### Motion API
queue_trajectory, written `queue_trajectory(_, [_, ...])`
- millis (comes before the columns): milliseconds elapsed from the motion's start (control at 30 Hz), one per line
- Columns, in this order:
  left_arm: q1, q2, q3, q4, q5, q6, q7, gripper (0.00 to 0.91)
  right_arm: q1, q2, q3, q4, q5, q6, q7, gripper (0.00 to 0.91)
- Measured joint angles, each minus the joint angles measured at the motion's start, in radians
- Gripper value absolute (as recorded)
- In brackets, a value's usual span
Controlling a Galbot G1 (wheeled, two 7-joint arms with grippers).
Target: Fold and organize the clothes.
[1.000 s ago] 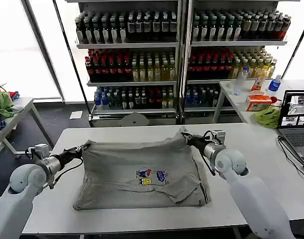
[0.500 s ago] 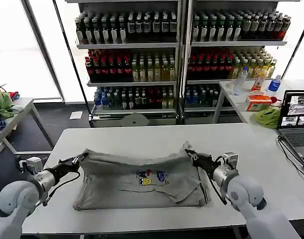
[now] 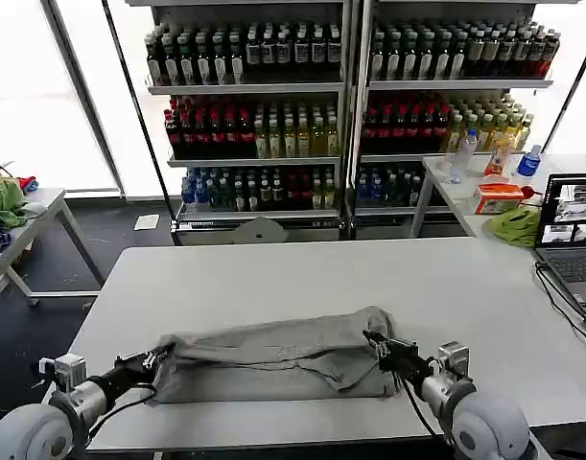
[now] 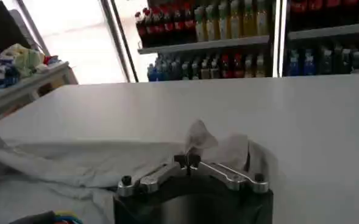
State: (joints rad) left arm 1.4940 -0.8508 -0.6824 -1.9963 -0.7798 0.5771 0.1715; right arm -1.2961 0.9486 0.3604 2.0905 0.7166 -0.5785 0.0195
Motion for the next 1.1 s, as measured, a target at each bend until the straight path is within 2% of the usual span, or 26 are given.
queue_trajectory(233, [0.061,-0.04,-0.021,-0.043,0.043,0.0,0.002,0.907,-0.032,-0.002,0.02,0.016,-0.053,0.01,-0.012,0.907])
queue_trajectory(433, [0.097,-0.078,-0.069,-0.087,0.072,0.0,0.001,0.907,-0.063,-0.016,0.056,0.034,-0.077,0.061,-0.033,0.907])
queue_trajectory(633, [0.094,-0.139,-0.132,-0.128,0.093,-0.002,-0.017,0.907,-0.081,-0.041,0.098,0.027,-0.117,0.189,-0.064,0.907])
queue_trajectory(867, [0.093,-0.251,-0.163,-0.141,0.122,-0.031,-0.066,0.907,-0.106,-0.046,0.148,-0.014,-0.148,0.372,-0.099,0.907])
queue_trajectory(1100, [0.106,-0.357,-0.125,-0.14,0.187,-0.092,-0.127,0.907,-0.119,-0.044,0.185,-0.046,-0.167,0.465,-0.118,0.907])
